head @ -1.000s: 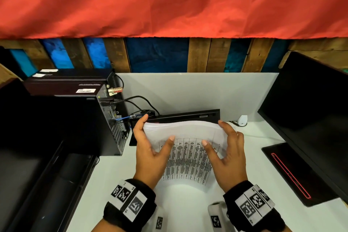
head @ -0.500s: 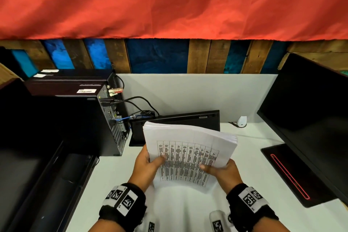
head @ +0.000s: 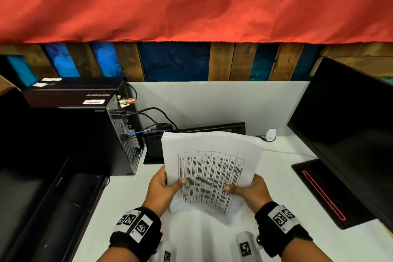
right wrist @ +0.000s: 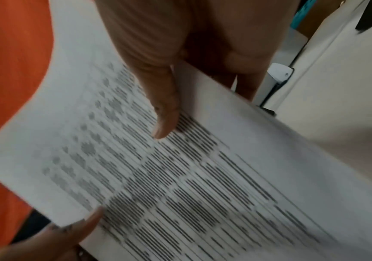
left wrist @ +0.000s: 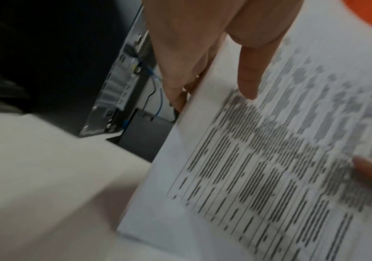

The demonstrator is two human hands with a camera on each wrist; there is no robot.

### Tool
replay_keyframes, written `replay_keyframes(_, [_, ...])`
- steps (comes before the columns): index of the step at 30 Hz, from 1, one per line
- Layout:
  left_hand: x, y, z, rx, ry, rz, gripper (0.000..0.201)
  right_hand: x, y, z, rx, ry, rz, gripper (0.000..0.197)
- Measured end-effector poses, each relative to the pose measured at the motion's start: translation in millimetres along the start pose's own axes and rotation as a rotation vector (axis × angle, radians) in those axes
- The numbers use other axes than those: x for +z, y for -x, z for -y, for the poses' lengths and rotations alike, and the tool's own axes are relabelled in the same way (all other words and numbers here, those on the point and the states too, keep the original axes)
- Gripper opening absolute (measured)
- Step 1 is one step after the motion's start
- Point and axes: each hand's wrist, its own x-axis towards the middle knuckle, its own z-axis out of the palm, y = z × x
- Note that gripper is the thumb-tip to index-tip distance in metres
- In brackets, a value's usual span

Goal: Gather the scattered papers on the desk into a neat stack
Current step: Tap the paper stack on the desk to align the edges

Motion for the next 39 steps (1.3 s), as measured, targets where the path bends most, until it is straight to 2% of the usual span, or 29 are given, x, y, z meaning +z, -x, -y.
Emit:
replay_keyframes(3, [0.4,5.0,13.9,-0.095,-0.005,-0.015,0.024,1.7,-0.2,-20.1,0.042,0.044,0.009,0.033])
replay_keyframes(7, [0.9,2.6,6.2,-0.071,0.057,-0.083,0.024,1.2,0.9,-22.8,0.040,0.031,0.064,0.032])
replay_keyframes(11, [-4.2,-4.9,-12.4,-0.063,0.202,-0.147,0.022,-9.5,4.9,-19.5,0.115,0.025,0.218,0.035])
replay_keyframes(13, [-8.2,-7.5,-18.7,-0.075,0.380,-0.151,0.023,-14.8,5.1,-22.8,0.150,-0.002,0.220,0.045])
replay_keyframes(16, [-9.0,-9.7,-23.8,-0.069,0.605,-0.147,0.035,-17.4,-0.5,-26.1,0.144,-0.192,0.146,0.078])
replay_keyframes(18, [-4.9,-8.0,-24.0,-0.069,0.662,-0.119,0.037,-12.3,-4.3,-21.2,0.120,-0.360,0.136,0.084])
replay_keyframes(20, [4.6,-3.0,-24.8,-0.091,0.679,-0.063,0.038,0.9,-3.0,-11.5,0.121,-0.520,0.207,0.080])
replay_keyframes(22, [11.9,0.1,-23.5,-0.114,0.695,-0.027,0.041,13.3,-0.9,-4.2,0.114,-0.591,0.196,0.056])
replay_keyframes(24, [9.3,-2.3,-23.6,-0.114,0.685,-0.021,0.042,15.7,-0.5,2.1,0.083,-0.548,0.066,0.030])
replay_keyframes(26, [-10.5,-10.0,-19.0,-0.120,0.626,-0.052,0.045,4.1,-4.0,3.6,0.042,-0.403,-0.070,0.019])
replay_keyframes(28, [-37.2,-17.8,-17.5,-0.112,0.511,-0.119,0.037,-15.7,-5.8,5.3,-0.018,-0.292,-0.149,0.023])
replay_keyframes(30, [-63.1,-23.1,-15.5,-0.089,0.461,-0.154,0.040,-36.7,-7.1,4.9,-0.069,-0.228,-0.202,0.030])
replay_keyframes(32, [-76.5,-19.4,-13.3,-0.057,0.352,-0.098,0.046,-49.1,-7.3,5.1,-0.090,-0.186,-0.247,0.032])
replay_keyframes(34, [-74.4,-15.7,-7.5,-0.079,0.160,-0.016,0.056,-53.4,-9.6,0.2,-0.101,-0.138,-0.278,0.033])
replay_keyframes(36, [-61.9,-9.1,2.3,-0.104,0.072,0.024,0.057,-47.0,-10.5,-7.6,-0.100,-0.040,-0.291,0.028])
replay_keyframes(39, [-35.6,-0.1,14.1,-0.063,0.090,-0.077,0.048,-30.4,-4.6,-17.8,-0.099,-0.024,-0.286,0.021])
